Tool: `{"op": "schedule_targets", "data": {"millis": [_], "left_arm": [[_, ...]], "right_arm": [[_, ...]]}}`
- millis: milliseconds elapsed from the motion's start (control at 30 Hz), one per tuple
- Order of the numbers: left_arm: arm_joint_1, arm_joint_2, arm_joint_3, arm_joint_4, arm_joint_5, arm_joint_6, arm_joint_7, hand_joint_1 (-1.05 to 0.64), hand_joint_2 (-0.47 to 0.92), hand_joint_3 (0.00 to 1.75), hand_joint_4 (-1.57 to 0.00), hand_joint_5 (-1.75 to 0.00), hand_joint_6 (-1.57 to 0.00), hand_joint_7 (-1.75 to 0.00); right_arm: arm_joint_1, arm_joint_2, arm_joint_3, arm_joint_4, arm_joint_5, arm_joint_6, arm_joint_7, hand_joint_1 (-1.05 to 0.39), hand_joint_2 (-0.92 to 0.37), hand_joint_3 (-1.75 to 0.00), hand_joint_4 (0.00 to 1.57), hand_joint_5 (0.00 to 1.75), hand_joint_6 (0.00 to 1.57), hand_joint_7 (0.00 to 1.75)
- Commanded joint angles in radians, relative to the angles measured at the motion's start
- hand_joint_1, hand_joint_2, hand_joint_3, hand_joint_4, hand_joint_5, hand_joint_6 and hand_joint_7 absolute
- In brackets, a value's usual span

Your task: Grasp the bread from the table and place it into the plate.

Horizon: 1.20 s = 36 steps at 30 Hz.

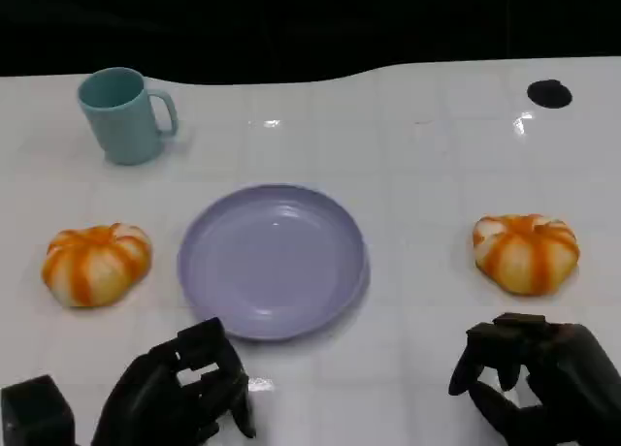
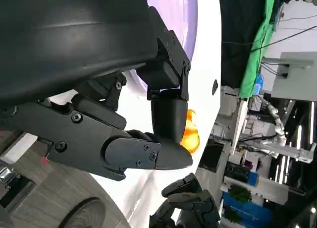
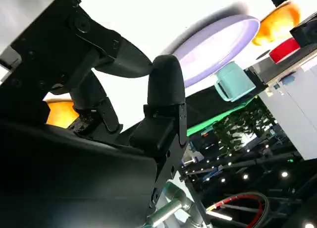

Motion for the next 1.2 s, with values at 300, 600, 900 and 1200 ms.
{"op": "schedule_targets", "data": {"millis": [300,600,900,1200], "left_arm": [[-0.002,0.014,0.006,0.0,0.006,0.004,0.003,-0.62,0.83,0.39,-0.78,-1.75,-0.7,-1.51],[-0.001,0.012,0.008,0.005,0.004,-0.008,-0.003,-0.59,0.84,0.39,-0.77,-1.75,-0.7,-1.49],[-0.005,0.01,0.007,0.003,0.001,0.007,0.001,-0.59,0.83,0.4,-0.78,-1.75,-0.7,-1.49],[-0.015,0.003,0.008,0.02,-0.002,-0.001,-0.004,-0.6,0.83,0.39,-0.78,-1.75,-0.7,-1.48]], "right_arm": [[0.001,-0.045,-0.027,-0.074,-0.072,0.037,-0.083,-0.18,-0.46,-0.95,0.88,1.31,0.89,0.83],[0.031,-0.081,-0.068,-0.222,-0.106,0.177,-0.076,-0.3,-0.71,-0.44,0.68,1.0,0.91,0.28],[0.045,-0.119,-0.097,-0.38,-0.154,0.412,0.037,-0.44,-0.91,-0.04,0.42,0.57,0.71,0.01],[0.029,-0.137,-0.085,-0.496,-0.214,0.658,0.271,-0.53,-0.92,-0.03,0.14,0.41,0.4,0.0]]}}
